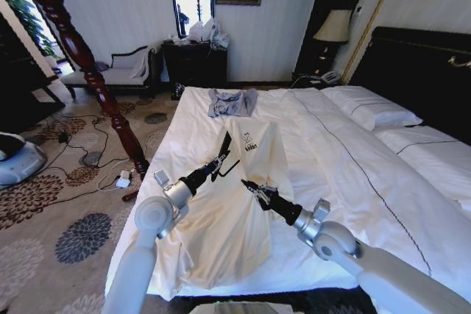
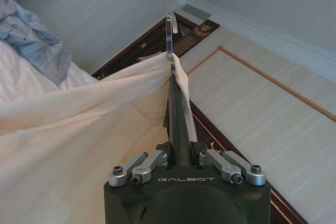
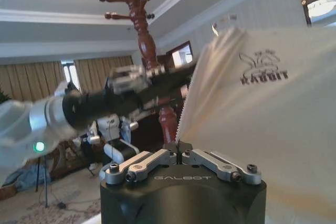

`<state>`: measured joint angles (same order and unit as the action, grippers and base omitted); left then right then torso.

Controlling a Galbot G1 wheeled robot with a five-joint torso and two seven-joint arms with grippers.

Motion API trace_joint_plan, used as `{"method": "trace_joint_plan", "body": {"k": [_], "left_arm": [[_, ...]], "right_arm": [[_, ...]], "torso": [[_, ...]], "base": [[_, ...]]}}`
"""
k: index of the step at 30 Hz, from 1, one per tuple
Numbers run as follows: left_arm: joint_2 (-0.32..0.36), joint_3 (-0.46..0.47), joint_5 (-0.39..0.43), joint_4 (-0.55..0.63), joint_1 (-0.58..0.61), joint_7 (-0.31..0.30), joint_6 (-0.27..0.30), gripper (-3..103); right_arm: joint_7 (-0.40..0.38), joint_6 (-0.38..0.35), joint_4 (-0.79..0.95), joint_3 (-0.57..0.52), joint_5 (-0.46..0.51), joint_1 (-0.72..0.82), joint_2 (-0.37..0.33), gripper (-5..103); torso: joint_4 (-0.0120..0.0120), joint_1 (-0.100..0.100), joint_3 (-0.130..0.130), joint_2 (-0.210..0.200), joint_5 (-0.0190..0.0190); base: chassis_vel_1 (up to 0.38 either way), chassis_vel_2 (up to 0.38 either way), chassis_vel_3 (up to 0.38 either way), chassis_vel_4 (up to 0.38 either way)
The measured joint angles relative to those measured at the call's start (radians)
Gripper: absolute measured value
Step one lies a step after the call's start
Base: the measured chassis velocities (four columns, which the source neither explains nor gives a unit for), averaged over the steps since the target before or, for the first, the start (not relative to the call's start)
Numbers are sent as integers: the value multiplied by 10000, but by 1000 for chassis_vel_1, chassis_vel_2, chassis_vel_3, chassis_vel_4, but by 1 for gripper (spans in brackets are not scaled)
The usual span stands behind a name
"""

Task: Pick up the clothes from the bed and hang them on the clothes hanger.

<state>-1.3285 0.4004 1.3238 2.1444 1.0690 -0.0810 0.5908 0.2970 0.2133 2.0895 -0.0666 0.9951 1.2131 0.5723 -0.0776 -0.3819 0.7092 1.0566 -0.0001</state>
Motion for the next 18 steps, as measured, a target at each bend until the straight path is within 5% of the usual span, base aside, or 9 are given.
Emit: {"method": "trace_joint_plan", "body": {"k": [14,18], "left_arm": [[426,125,90,668,93,-71,11,20],[488,145,73,778,120,-71,11,20]], "right_arm": [[272,70,-454,164,-927,563,562,-1],[262,213,-459,52,-1137,692,534,15]], "torso": [[1,0,0,0,0],[0,0,0,0,0]], "base": [[0,0,0,0],[0,0,0,0]]}}
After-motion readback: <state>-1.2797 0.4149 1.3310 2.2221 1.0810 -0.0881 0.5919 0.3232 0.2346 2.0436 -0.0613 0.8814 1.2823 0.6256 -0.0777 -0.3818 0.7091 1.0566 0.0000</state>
